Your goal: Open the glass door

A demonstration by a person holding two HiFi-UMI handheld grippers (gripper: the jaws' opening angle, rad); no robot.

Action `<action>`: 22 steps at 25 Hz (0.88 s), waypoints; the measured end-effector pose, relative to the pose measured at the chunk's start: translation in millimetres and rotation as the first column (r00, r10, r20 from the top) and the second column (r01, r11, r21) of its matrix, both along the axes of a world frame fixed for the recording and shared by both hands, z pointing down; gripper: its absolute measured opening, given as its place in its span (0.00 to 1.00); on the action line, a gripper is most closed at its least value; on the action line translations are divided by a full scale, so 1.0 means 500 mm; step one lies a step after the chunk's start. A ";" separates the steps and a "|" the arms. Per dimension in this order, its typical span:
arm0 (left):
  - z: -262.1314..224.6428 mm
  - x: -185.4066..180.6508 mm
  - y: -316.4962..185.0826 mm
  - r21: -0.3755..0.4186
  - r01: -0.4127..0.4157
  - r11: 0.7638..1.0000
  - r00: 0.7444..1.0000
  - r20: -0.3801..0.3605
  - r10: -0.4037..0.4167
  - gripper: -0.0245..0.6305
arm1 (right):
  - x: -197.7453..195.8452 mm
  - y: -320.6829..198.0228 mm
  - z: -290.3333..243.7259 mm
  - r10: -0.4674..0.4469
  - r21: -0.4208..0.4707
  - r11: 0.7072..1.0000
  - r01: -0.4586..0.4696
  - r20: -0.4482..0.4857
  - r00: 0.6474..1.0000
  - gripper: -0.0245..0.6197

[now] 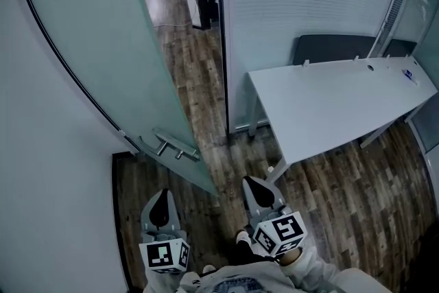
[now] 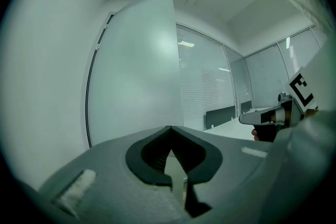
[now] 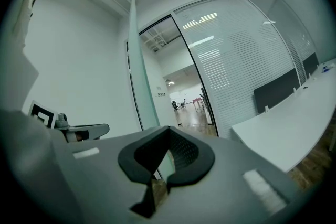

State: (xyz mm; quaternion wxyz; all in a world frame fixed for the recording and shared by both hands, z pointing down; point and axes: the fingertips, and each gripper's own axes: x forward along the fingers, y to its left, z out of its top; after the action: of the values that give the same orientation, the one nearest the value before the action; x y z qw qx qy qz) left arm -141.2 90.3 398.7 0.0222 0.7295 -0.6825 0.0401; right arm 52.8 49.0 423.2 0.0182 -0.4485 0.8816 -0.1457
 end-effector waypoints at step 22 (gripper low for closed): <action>0.005 -0.165 0.316 0.016 -0.151 0.988 0.988 -0.034 0.151 0.04 | -0.198 0.363 -0.039 0.128 0.062 0.990 -0.126 -0.032 0.991 0.04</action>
State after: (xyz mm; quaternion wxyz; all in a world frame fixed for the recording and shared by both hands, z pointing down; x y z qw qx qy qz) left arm -223.8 248.2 401.2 0.0264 0.7797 -0.6251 0.0242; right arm -46.2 230.6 403.6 0.0251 -0.5056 0.8553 -0.1100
